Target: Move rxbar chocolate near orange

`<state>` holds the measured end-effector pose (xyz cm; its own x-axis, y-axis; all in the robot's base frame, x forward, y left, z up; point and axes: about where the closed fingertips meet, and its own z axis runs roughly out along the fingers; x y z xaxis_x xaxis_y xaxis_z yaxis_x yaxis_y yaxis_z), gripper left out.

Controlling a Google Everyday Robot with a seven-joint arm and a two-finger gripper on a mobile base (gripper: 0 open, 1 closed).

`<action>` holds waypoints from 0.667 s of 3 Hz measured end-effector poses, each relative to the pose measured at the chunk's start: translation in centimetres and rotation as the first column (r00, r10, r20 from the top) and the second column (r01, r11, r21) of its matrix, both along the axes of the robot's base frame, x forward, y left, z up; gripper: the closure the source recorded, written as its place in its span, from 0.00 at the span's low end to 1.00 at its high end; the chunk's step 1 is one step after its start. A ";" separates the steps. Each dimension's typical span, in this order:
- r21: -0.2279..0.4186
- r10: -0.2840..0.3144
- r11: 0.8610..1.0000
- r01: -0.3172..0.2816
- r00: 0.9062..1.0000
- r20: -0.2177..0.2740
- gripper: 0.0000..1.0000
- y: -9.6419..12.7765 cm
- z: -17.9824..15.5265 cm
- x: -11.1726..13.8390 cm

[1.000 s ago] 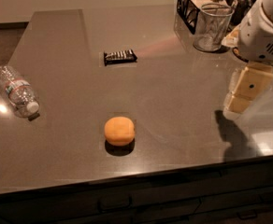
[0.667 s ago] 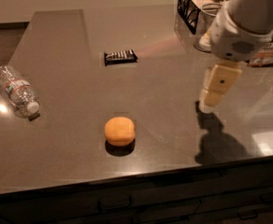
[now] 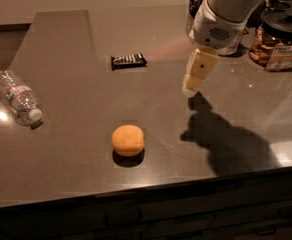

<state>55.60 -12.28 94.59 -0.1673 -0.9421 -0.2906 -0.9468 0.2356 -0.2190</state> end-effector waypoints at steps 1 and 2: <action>0.083 -0.008 0.997 0.009 1.000 -0.004 0.00 1.0 -0.4 4.3; 0.127 -0.007 0.992 0.008 1.000 -0.013 0.00 2.6 -1.9 8.7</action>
Offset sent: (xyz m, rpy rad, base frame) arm 0.1398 0.0444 -0.0338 0.1748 0.0242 -0.0050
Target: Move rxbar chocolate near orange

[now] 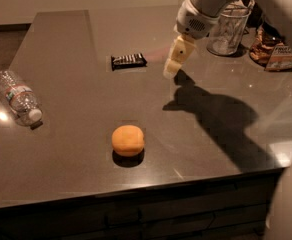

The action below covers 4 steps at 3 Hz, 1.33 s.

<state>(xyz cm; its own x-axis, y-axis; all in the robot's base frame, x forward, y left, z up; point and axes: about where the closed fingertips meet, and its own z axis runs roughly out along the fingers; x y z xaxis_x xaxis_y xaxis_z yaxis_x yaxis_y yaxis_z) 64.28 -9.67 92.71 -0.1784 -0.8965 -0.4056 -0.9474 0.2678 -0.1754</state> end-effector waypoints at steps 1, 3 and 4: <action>0.028 0.014 1.000 -0.014 1.000 -0.002 0.00 2.6 -1.3 3.5; 0.032 0.022 0.999 -0.020 0.999 -0.031 0.00 7.2 -4.8 8.4; 0.017 0.022 1.000 -0.021 0.998 -0.051 0.00 8.6 -6.3 9.7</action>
Offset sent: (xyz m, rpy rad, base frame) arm 0.1013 0.0901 -0.0449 0.0458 0.0306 0.0457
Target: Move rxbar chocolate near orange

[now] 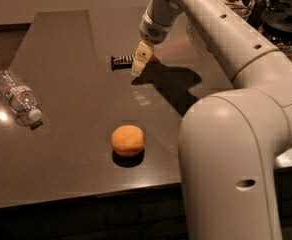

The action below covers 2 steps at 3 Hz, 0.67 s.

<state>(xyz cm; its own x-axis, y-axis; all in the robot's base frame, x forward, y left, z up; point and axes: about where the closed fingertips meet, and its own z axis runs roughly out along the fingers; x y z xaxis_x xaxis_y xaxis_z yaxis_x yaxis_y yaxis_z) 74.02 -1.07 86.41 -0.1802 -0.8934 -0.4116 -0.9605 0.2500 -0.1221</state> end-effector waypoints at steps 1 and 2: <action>-0.022 0.007 1.000 -0.008 1.000 -0.024 0.00 1.0 -0.9 0.6; -0.039 0.020 0.999 -0.022 0.998 -0.056 0.17 2.0 -1.8 0.8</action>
Offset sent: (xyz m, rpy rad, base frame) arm 0.0131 0.0262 -0.0143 -0.0676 0.1036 0.0384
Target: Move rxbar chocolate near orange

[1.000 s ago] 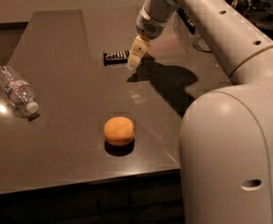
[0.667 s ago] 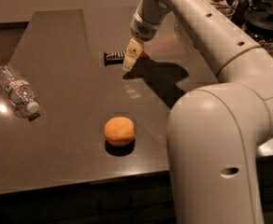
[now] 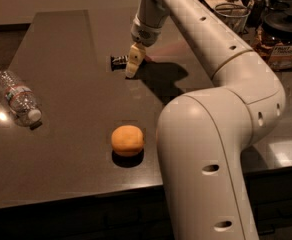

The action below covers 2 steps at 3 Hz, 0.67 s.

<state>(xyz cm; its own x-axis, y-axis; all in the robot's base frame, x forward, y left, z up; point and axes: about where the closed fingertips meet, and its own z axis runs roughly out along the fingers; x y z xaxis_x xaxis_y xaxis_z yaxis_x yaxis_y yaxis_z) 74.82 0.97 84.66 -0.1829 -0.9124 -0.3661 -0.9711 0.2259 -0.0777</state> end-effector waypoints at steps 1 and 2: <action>-0.002 0.023 1.000 -0.023 1.000 -0.018 0.49 0.9 0.0 -0.3; 0.015 0.048 0.999 -0.048 0.999 -0.012 0.72 1.2 1.1 -1.1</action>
Offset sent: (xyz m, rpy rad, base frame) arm -0.0300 0.0075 0.0315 0.0226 0.0226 0.0819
